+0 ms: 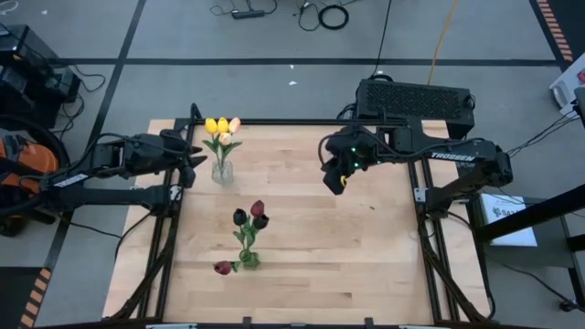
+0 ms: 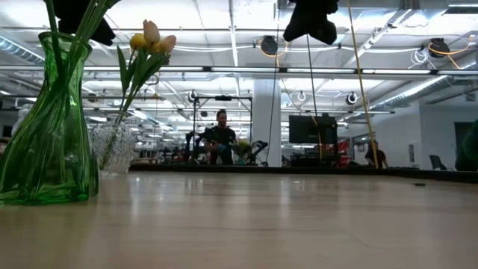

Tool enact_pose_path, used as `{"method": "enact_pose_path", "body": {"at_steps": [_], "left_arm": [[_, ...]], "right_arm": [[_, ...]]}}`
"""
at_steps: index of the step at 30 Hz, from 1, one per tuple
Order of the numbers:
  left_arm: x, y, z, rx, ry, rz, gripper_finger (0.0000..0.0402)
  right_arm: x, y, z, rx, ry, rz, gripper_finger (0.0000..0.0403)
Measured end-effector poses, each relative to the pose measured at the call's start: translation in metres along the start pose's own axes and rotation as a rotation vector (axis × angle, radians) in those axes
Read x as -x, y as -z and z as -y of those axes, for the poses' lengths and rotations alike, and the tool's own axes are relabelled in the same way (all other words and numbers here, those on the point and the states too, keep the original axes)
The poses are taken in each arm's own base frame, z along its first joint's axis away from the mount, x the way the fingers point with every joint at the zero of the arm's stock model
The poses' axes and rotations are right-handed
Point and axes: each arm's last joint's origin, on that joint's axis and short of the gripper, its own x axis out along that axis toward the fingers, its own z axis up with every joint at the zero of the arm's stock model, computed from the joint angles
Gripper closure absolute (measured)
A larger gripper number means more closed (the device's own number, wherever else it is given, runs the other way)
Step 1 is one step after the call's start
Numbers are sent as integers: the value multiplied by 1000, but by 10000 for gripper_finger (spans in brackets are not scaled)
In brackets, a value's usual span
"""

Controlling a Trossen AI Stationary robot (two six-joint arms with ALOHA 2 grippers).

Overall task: Sort flowers into vase by color
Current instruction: Return to Home Position

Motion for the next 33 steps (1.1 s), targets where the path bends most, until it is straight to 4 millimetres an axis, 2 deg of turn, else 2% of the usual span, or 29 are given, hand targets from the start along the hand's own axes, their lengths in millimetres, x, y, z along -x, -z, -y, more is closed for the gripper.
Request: {"method": "enact_pose_path", "body": {"at_steps": [6, 11, 16, 20, 24, 27, 29, 33], "left_arm": [[3, 2, -1, 1, 29, -5, 249], [17, 11, -6, -2, 84, 1, 249], [29, 25, -14, -54, 70, 9, 249], [20, 37, -15, -49, 75, 32, 249], [-5, 54, -10, -77, 164, 56, 249], [-1, 48, -6, -123, 284, 75, 249], [1, 50, -6, -124, 305, 81, 249], [0, 43, -3, -48, 339, 196, 249]], "right_arm": [[0, 7, -1, -12, 22, -58, 378], [1, 21, -6, 32, 41, -168, 378], [2, 25, -9, 59, 45, -205, 378], [2, 25, -9, 68, 40, -195, 378], [2, 24, -8, 151, 58, -181, 378], [0, 24, -8, 186, 57, -177, 378], [-6, 26, -8, 190, 51, -164, 378], [-22, 34, -4, 187, 49, -156, 378]]}}
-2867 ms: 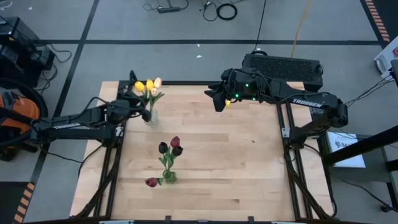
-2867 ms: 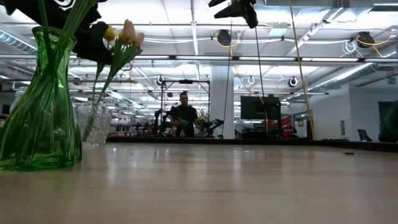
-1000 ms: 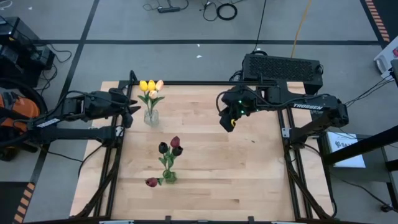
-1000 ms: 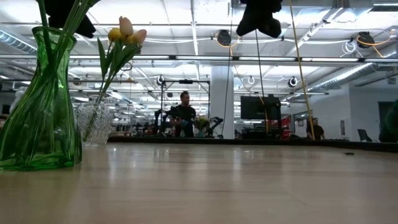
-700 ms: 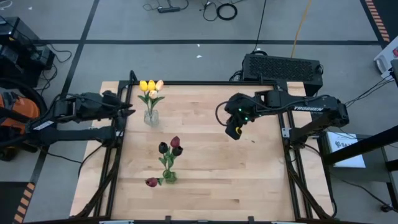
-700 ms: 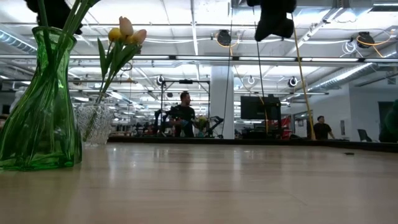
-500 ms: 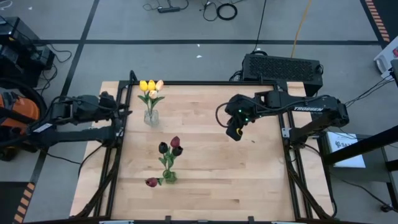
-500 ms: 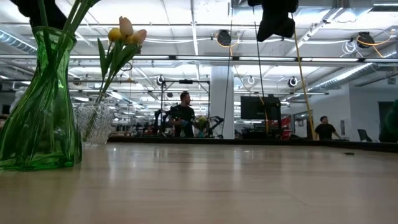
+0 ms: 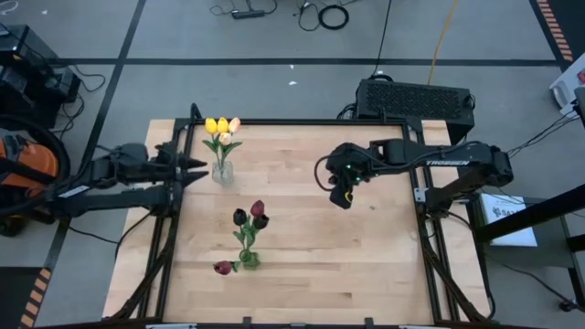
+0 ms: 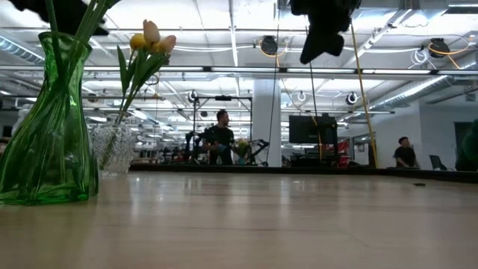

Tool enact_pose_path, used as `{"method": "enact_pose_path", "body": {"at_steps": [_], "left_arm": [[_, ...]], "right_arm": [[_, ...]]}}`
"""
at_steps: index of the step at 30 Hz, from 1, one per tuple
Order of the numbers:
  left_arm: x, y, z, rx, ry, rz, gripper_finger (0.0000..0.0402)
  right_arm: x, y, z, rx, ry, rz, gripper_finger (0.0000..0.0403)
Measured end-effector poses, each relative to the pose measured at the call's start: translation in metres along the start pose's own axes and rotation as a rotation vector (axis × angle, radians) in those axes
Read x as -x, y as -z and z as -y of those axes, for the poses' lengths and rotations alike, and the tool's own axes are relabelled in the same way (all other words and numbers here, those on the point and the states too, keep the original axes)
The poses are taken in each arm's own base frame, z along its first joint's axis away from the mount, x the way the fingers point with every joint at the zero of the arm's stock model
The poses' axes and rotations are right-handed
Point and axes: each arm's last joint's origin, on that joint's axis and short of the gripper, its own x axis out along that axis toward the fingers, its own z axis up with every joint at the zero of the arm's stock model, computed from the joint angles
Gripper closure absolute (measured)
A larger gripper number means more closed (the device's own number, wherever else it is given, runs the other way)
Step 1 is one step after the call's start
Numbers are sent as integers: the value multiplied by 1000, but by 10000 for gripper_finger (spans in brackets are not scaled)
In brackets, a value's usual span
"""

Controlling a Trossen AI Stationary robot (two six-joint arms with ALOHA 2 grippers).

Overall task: Sort flowers into vase by color
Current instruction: Return to Home Position

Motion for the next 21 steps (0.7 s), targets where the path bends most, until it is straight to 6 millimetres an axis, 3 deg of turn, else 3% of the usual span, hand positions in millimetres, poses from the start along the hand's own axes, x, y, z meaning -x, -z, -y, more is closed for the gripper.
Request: {"method": "enact_pose_path", "body": {"at_steps": [3, 6, 11, 21], "left_arm": [[-10, -11, 3, 0, 42, 164, 249], [-23, -9, 4, -92, 92, 214, 249], [-47, 19, 3, -211, 192, 156, 249], [-63, 65, 0, -179, 289, 321, 249]], "right_arm": [[-14, 4, 0, -7, -19, 31, 378], [-20, 4, -1, -14, -61, 61, 378], [-20, 3, -2, -10, -83, 68, 378], [-20, 3, -2, -10, -83, 67, 378]]}}
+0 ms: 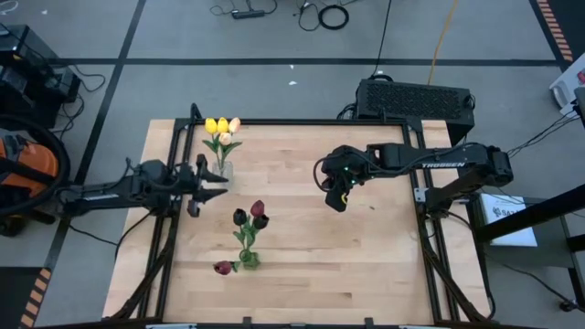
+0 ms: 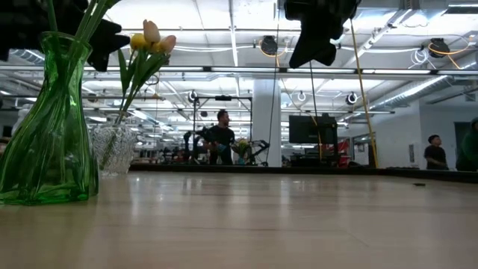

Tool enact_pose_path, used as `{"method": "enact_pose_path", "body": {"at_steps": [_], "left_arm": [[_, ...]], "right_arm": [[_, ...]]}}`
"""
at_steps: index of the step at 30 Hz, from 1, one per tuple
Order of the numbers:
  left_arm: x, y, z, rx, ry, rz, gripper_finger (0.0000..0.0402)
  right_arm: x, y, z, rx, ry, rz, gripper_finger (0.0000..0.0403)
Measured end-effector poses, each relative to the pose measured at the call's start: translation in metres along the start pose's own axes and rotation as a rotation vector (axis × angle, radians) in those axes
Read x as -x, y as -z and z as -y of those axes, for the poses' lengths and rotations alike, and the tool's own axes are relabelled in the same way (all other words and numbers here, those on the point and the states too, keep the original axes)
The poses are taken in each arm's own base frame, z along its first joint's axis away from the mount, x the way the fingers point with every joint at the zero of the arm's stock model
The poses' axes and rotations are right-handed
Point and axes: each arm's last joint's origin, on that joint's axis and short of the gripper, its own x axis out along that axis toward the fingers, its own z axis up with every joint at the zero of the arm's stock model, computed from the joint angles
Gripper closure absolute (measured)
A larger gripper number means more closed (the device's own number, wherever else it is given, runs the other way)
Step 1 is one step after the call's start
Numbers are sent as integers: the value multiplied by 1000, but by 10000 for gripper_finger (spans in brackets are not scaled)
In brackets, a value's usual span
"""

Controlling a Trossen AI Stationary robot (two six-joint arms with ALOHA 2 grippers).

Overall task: Sort flowers into vase by color
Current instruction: Return to Home Position

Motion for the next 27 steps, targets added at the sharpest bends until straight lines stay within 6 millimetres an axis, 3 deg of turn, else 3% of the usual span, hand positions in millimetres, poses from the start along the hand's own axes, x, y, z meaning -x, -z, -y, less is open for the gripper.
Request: {"method": "enact_pose_path", "body": {"at_steps": [8, 15, 27], "left_arm": [[3, 19, 5, 25, 74, 176, 249], [1, 40, 7, 52, 90, 143, 249], [8, 32, 8, 13, 94, 240, 249]], "right_arm": [[0, 0, 0, 8, 0, 0, 378], [3, 0, 0, 8, -2, 8, 378], [5, 0, 0, 19, -3, 13, 378]]}}
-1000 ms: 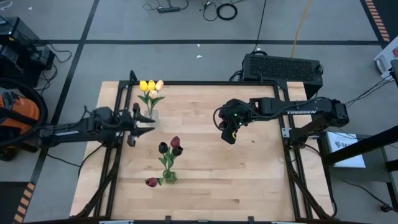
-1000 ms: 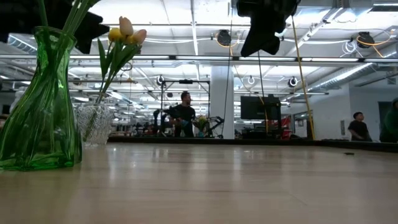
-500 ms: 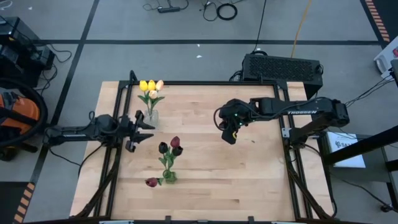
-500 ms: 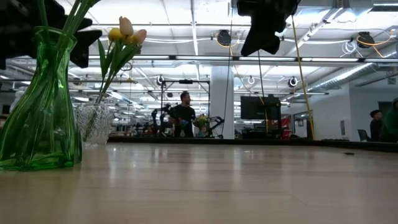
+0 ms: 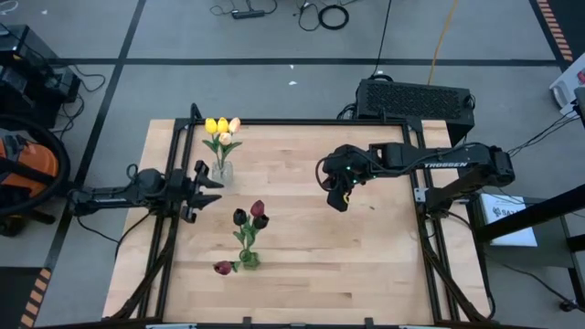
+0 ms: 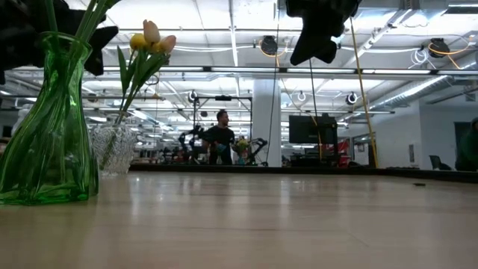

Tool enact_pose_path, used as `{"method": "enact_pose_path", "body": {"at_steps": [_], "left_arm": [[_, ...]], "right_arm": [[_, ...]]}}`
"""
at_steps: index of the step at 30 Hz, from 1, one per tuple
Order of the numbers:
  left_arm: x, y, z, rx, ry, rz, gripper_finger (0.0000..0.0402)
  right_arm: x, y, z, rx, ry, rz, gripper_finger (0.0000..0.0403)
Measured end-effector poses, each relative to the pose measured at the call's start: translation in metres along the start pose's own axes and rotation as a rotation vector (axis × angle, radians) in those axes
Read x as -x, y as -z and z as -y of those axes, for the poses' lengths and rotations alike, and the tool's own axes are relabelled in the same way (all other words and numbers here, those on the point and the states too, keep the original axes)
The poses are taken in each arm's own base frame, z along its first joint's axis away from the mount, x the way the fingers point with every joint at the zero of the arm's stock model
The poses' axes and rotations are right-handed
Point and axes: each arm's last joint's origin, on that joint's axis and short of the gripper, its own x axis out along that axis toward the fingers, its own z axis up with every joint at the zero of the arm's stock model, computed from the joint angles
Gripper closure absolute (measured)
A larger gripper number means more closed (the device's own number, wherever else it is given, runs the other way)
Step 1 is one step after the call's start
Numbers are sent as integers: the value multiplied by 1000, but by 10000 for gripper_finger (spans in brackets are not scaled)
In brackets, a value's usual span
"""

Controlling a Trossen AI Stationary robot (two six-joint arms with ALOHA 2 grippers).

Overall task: Sort flowers into vase by color
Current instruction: Return to Home Position

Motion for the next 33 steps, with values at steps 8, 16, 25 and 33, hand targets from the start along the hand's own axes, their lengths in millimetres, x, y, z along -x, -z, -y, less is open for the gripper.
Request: {"method": "enact_pose_path", "body": {"at_steps": [8, 16, 25, 33], "left_arm": [[1, 15, -1, 16, -13, -159, 249], [2, 22, -3, -19, -61, -234, 249], [2, 22, -3, -19, -64, -236, 249], [2, 22, -3, -19, -64, -236, 249]], "right_arm": [[0, 0, 0, 8, 0, 0, 378], [0, 0, 0, 28, 0, 3, 378], [0, -6, -2, 115, -12, 61, 378], [-13, 13, 4, 105, -28, 138, 378]]}}
